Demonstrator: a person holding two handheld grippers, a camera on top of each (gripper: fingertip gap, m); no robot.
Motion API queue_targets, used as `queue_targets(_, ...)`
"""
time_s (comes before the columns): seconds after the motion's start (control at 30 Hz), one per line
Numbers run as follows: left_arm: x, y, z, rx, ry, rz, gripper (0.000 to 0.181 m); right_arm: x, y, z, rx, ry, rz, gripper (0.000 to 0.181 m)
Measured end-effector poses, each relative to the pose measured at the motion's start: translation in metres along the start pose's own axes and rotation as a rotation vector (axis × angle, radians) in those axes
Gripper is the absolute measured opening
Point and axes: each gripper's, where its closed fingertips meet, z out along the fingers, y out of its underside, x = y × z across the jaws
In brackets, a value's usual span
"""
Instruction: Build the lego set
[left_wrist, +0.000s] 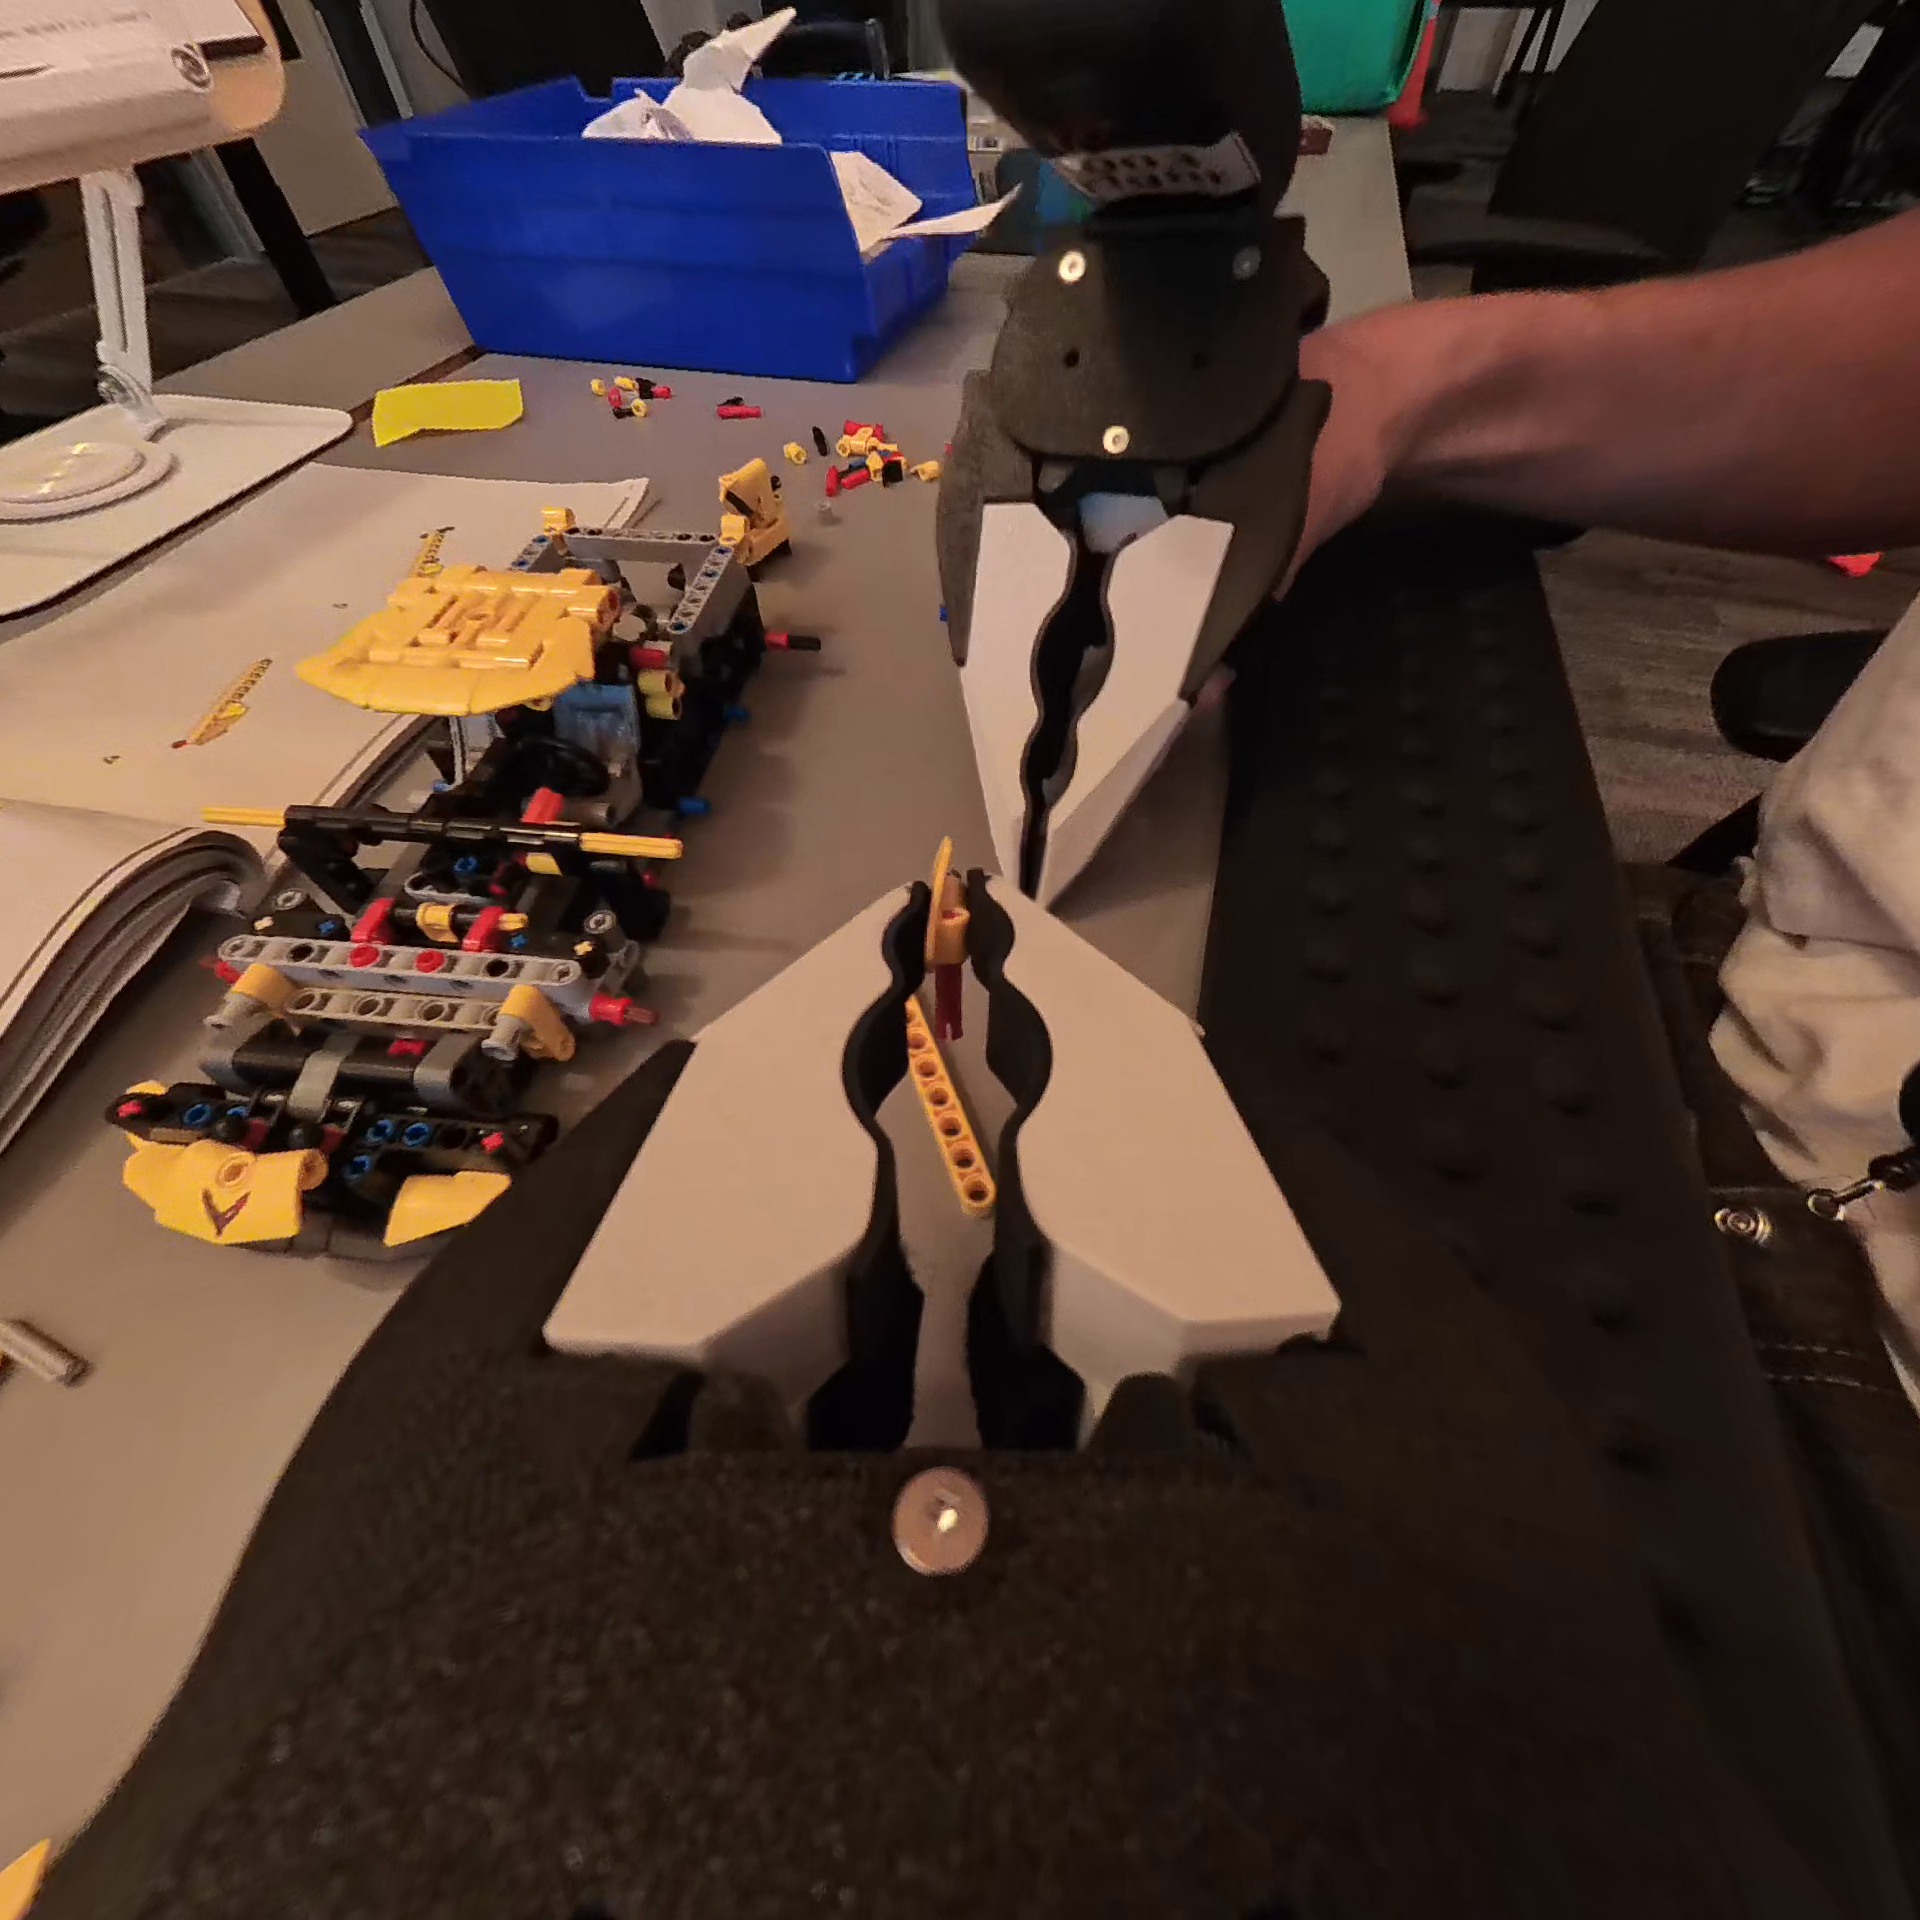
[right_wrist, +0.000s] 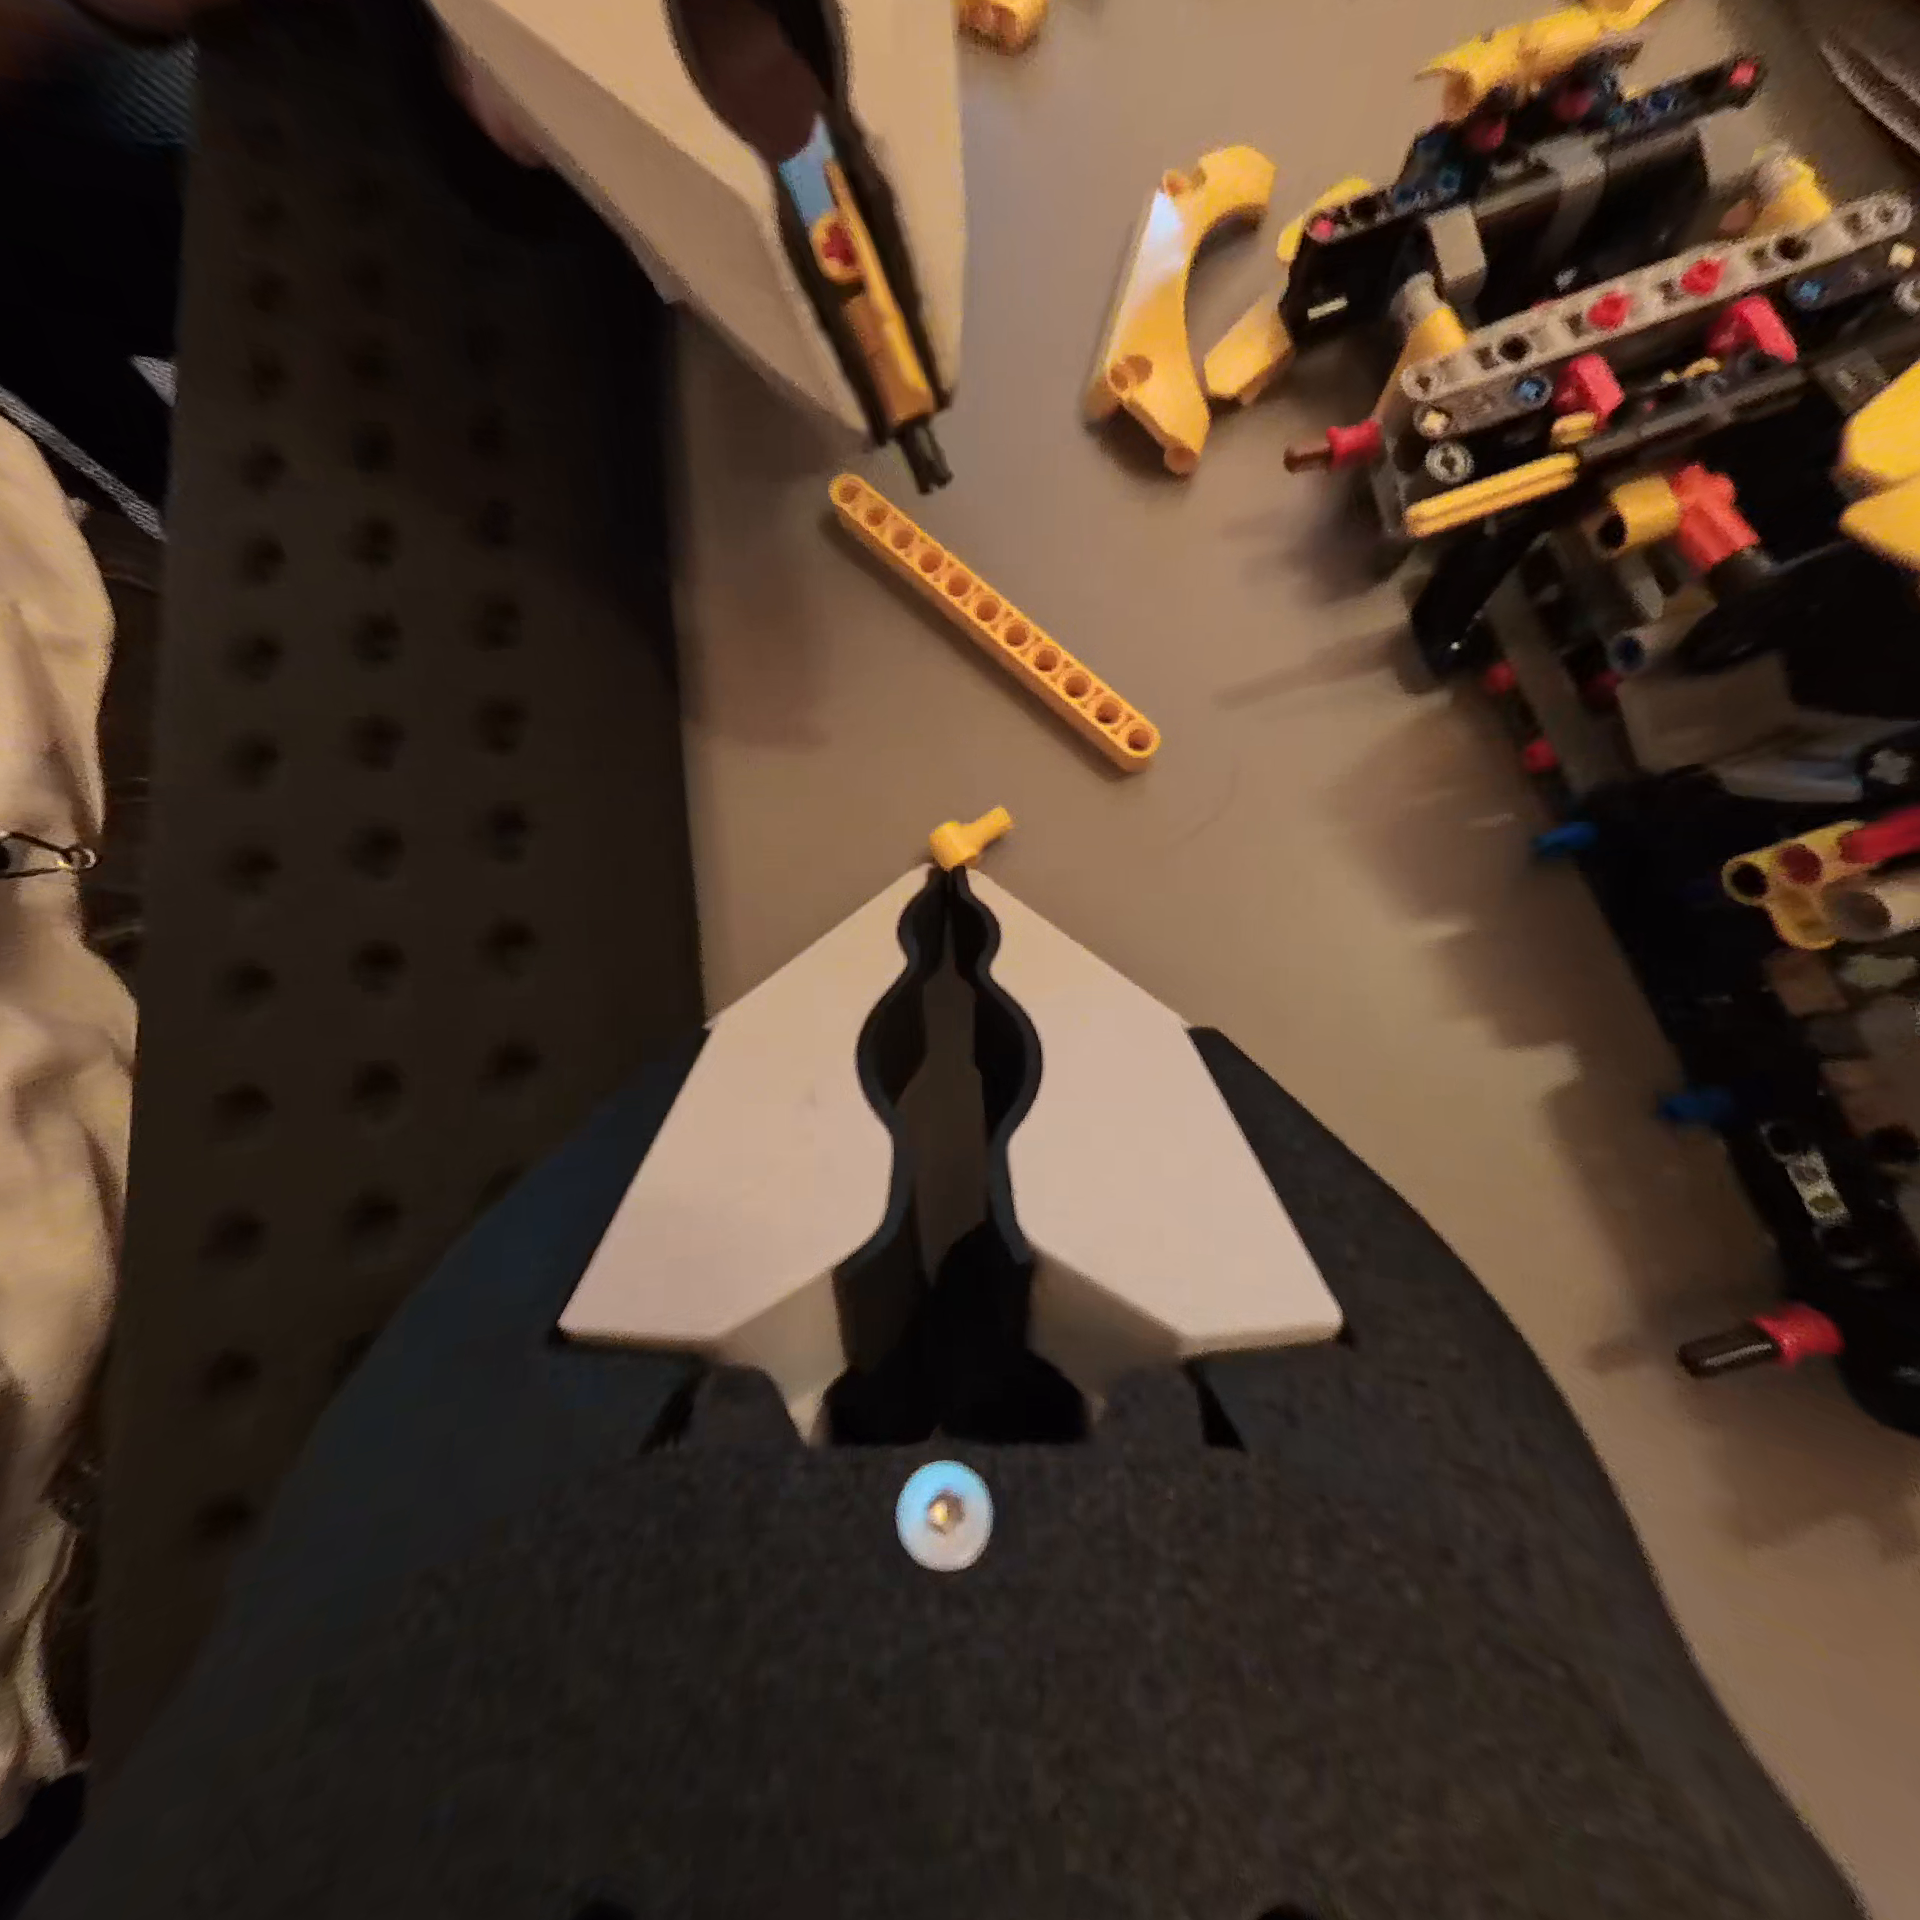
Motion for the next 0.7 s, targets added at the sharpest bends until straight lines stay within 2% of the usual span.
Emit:
queue_targets(0.1,-0.001,-0.003,-0.002,0.019,0.000,-0.018,0.007,-0.005,-0.001,0.001,0.010,-0.020,-0.033,0.014)
queue_targets(0.23,-0.001,-0.003,-0.002,0.026,0.001,-0.021,0.007,0.000,0.000,-0.002,0.002,-0.021,-0.183,0.017)
queue_targets(0.4,-0.001,-0.004,-0.003,0.032,0.006,-0.029,0.007,0.001,-0.003,0.002,0.015,-0.165,-0.432,0.021)
queue_targets(0.6,-0.001,-0.005,-0.004,0.037,0.018,-0.047,0.007,0.001,-0.006,0.007,0.012,-0.354,-0.472,0.027)
queue_targets(0.7,0.000,-0.005,-0.004,0.036,0.024,-0.051,0.007,0.001,-0.009,0.010,0.040,-0.379,-0.490,0.019)
